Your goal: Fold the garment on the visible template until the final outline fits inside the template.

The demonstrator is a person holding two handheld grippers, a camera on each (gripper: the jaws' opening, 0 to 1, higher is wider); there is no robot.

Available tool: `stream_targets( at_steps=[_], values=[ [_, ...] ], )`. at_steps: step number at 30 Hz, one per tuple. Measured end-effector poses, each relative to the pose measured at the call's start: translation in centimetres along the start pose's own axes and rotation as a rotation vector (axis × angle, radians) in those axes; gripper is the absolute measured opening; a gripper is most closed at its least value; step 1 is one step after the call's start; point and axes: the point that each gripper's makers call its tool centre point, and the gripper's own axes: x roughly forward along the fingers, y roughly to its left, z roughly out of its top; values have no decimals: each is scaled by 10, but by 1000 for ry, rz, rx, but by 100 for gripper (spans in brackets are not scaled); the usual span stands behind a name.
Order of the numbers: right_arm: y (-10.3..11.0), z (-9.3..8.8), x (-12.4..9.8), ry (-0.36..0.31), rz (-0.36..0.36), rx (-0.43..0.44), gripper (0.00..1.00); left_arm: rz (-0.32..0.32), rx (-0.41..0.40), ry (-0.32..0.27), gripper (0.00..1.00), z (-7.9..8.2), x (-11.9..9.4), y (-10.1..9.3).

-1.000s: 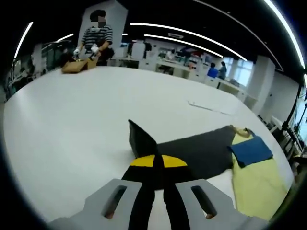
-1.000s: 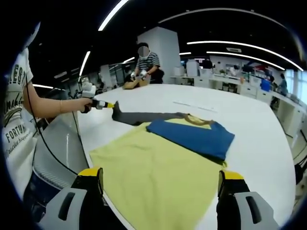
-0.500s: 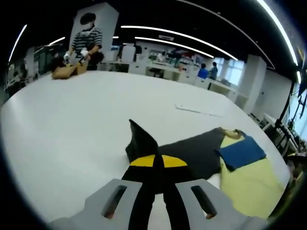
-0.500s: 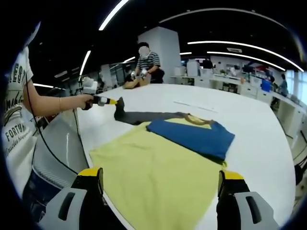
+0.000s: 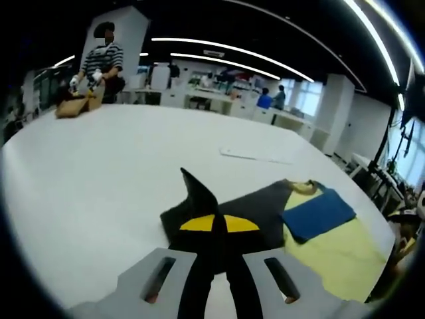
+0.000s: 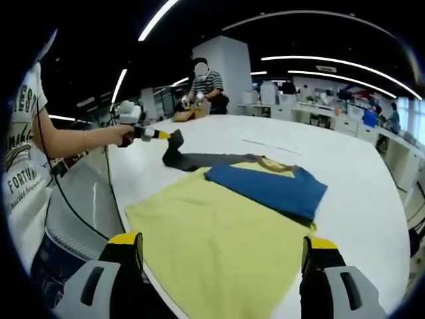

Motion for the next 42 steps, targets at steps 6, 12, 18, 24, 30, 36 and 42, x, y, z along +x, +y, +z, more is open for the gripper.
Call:
stream_targets(
  at_steps=[6, 12, 18, 24, 30, 36, 42],
  values=[
    [1, 0, -1, 2, 1, -2, 99, -34, 5, -7, 1, 5, 6, -14],
    [1, -1, -1, 7, -3, -5, 99, -52, 18, -7, 1, 7, 10, -25],
    [1, -1, -2, 6, -3, -5, 99, -86, 40, 3, 1, 6, 14, -39],
    [2, -3, -2, 12, 1, -7, 99, -113, 46, 2, 1, 8, 20, -52],
    [1, -4, -2, 15, -1, -7, 99, -143, 59, 8, 1, 9, 25, -66],
    [2, -6, -2, 19, -2, -3, 99, -165, 56, -5, 1, 14, 30, -77],
    [3, -8, -1, 23, -3, -2, 99, -189, 57, -12, 1, 20, 35, -90]
  ],
)
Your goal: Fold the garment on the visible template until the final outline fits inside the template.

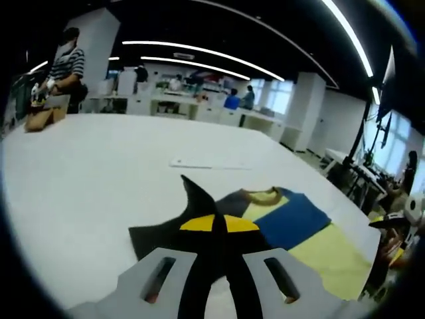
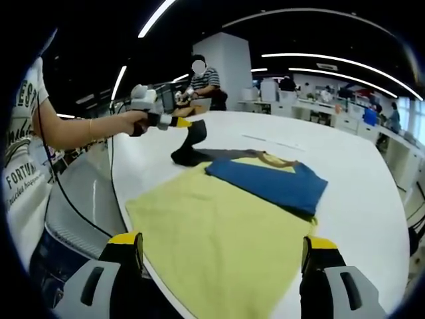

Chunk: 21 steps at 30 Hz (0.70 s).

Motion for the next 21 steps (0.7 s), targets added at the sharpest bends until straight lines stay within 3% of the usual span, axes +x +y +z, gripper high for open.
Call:
stream_targets(
  at_steps=[21],
  values=[
    [1, -6, 1, 16, 4, 6, 99, -79, -1, -13, 0, 11, 24, -43]
  ],
)
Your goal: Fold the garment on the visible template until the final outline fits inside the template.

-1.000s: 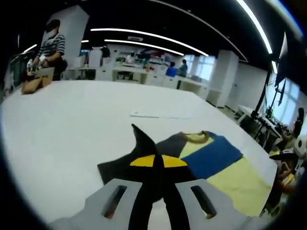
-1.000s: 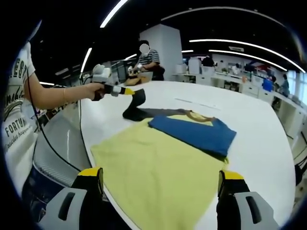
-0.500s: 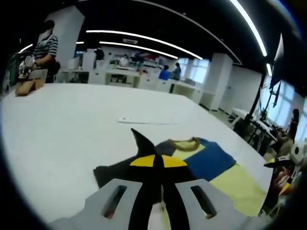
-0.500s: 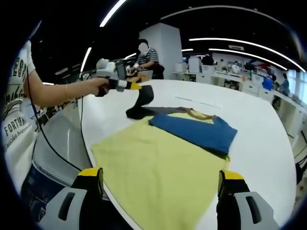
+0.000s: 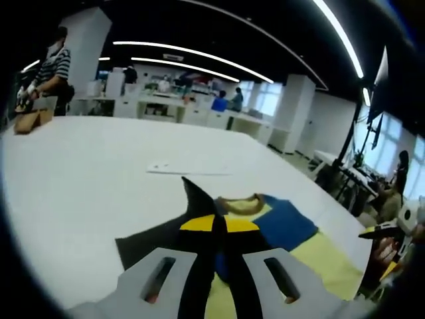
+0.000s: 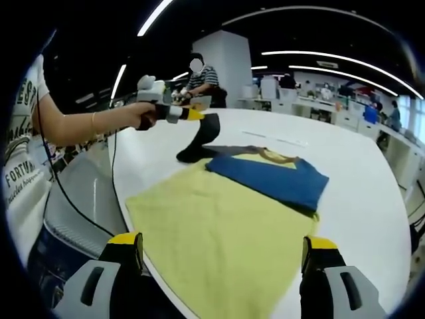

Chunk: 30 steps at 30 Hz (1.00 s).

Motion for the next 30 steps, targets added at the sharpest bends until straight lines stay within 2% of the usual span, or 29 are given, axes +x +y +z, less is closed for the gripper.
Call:
stream_targets(
  at_steps=[11, 21, 24, 30],
  values=[
    [-2, -5, -1, 12, -5, 6, 99, -45, -1, -11, 0, 6, 19, -27],
    [-5, -10, -1, 25, -5, 10, 99, -83, 17, 2, 0, 3, 33, -50],
    [-5, -10, 0, 27, -1, 11, 99, -115, -2, -27, 0, 7, 37, -57],
    [-5, -13, 1, 33, 3, 18, 99, -140, 5, -28, 0, 6, 47, -71]
  ],
)
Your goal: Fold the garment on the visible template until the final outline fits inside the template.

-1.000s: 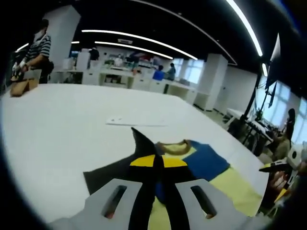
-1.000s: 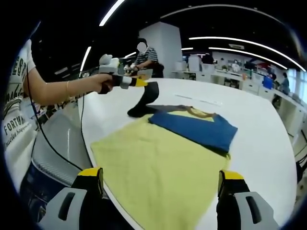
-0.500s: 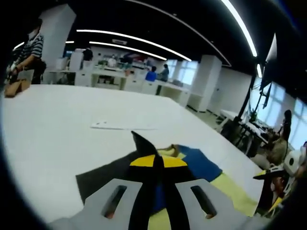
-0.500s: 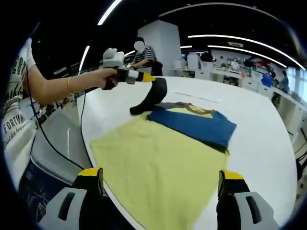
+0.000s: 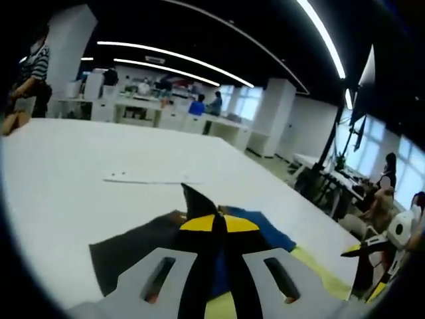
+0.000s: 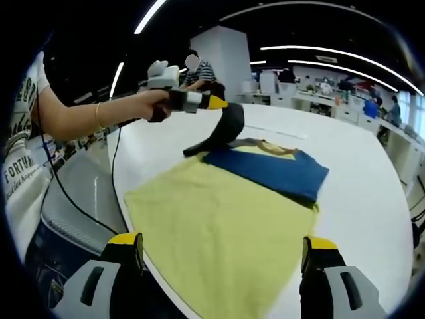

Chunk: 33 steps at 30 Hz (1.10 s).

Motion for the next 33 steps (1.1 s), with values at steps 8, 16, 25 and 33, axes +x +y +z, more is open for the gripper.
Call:
stream_targets(
  at_steps=[8, 16, 25, 33],
  values=[
    [-2, -5, 1, 10, 0, 14, 99, -16, 45, 50, 0, -11, 17, -12],
    [-4, -8, 5, 17, 0, 28, 99, -20, 68, 58, 0, -11, 34, -26],
    [-4, -9, 7, 13, 8, 29, 99, -56, 93, 75, 0, -16, 48, -47],
    [-5, -13, 8, 7, 5, 52, 99, -95, 135, 109, 0, -26, 57, -62]
  ],
)
